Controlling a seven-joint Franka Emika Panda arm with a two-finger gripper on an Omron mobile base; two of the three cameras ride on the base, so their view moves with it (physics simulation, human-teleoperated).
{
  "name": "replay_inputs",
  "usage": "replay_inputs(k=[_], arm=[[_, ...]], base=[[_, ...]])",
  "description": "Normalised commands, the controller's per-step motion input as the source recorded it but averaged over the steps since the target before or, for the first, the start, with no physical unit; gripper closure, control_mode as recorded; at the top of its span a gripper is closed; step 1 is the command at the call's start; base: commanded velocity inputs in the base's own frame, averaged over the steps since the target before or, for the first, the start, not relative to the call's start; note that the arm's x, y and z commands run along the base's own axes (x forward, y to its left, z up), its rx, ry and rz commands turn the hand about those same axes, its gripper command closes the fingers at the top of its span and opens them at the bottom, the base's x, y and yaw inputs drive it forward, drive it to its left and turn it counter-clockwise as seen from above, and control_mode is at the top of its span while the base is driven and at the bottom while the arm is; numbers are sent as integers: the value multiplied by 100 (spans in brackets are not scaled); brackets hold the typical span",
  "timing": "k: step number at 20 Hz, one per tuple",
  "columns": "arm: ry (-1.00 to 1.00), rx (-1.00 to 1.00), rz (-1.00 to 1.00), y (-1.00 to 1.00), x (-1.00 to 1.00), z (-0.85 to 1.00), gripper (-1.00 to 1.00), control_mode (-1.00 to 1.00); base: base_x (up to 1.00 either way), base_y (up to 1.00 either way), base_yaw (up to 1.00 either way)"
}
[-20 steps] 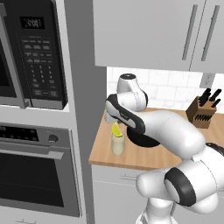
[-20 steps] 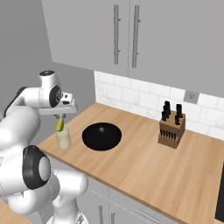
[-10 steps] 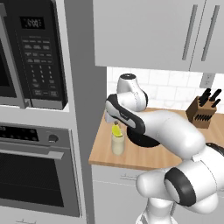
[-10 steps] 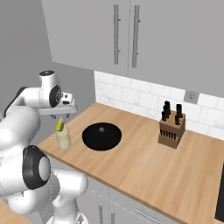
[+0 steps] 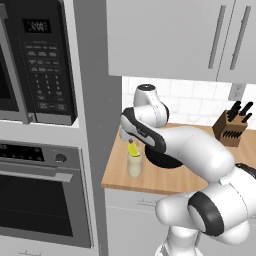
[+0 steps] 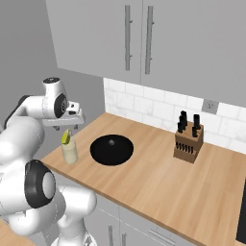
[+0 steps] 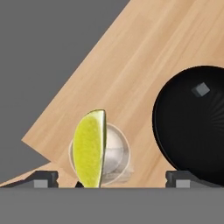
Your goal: Grab a lemon wedge from the fridge and one ice cube from the ice bowl, and put them in the glass of lemonade.
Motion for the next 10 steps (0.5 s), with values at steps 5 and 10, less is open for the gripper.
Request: replay_inputs(k=[5, 10], arm=[[-1, 0, 0, -5, -35, 0, -100, -100], [0, 0, 0, -19, -10, 0, -100, -100]], base=[[0, 0, 0], [0, 0, 0]])
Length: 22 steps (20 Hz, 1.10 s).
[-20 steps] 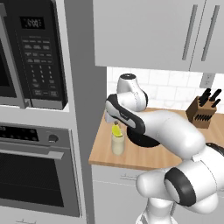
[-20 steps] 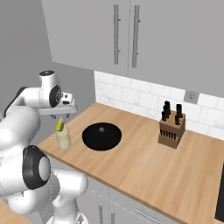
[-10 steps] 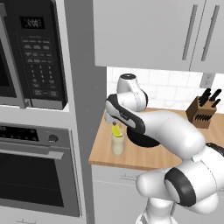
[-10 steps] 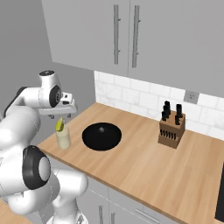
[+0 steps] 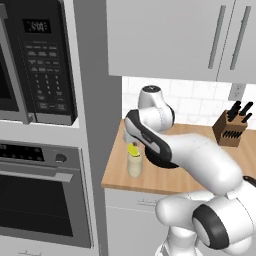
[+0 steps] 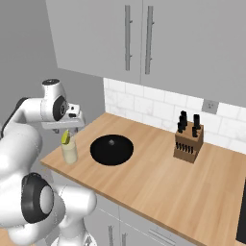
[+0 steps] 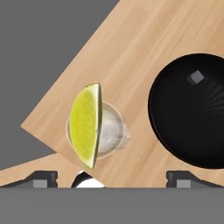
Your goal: Grab a lemon wedge from the fridge and one ice cube from the ice bowl, and put them in the glass of lemonade.
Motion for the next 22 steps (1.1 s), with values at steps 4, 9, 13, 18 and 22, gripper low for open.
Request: replay_inputs(k=[4, 9, 13, 18, 22], arm=[[0, 0, 0, -17, 0, 0, -100, -100], [0, 1, 0, -23, -2, 0, -100, -100], [0, 2, 0, -23, -10, 0, -100, -100], [0, 3, 0, -29, -10, 0, -100, -100], [0, 6, 0, -30, -40, 1, -100, -100]], base=[[0, 0, 0], [0, 0, 0], [0, 0, 0], [0, 0, 0], [0, 0, 0]])
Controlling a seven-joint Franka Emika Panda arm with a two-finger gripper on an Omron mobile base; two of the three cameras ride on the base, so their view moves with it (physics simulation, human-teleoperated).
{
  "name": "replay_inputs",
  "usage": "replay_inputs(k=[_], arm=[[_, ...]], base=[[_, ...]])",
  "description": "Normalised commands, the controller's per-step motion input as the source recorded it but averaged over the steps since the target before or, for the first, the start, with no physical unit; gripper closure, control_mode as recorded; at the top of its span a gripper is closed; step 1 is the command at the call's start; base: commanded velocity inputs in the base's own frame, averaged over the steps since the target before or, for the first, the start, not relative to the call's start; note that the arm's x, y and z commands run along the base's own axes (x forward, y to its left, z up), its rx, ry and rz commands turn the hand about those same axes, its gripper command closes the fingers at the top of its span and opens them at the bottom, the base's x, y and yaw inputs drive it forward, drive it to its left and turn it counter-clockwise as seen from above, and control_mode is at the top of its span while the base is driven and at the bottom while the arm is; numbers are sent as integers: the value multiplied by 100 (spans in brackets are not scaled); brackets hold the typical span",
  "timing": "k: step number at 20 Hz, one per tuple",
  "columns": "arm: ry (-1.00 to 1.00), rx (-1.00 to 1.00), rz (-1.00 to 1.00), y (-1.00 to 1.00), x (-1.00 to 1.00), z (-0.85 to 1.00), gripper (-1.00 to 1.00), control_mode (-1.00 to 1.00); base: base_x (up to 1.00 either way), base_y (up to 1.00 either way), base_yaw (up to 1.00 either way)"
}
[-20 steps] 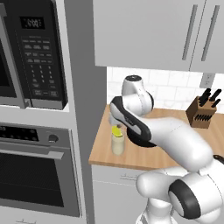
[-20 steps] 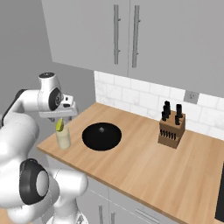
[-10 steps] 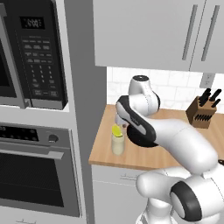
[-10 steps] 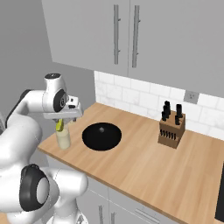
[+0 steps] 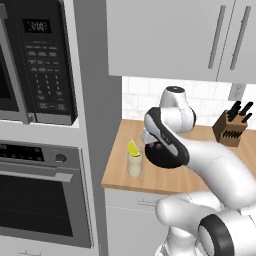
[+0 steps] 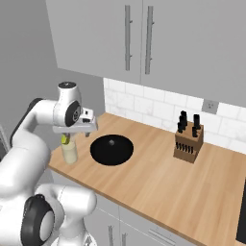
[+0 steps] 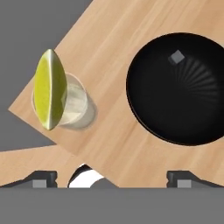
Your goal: Grab a lemon wedge from the fridge and one ice cube from the ice bowl, and put them in the glass of lemonade.
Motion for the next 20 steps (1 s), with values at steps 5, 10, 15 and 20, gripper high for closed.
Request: replay_inputs(k=[5, 10, 15, 20], arm=[[-1, 9, 0, -17, -52, 15, -100, -100], [-1, 10, 0, -23, -75, 2, -100, -100], [4, 8, -8, -12, -57, 41, -100, -100], [1, 1, -12, 6, -29, 74, -100, -100]], base=[[0, 0, 0], [0, 0, 0], [0, 0, 0], [0, 0, 0]])
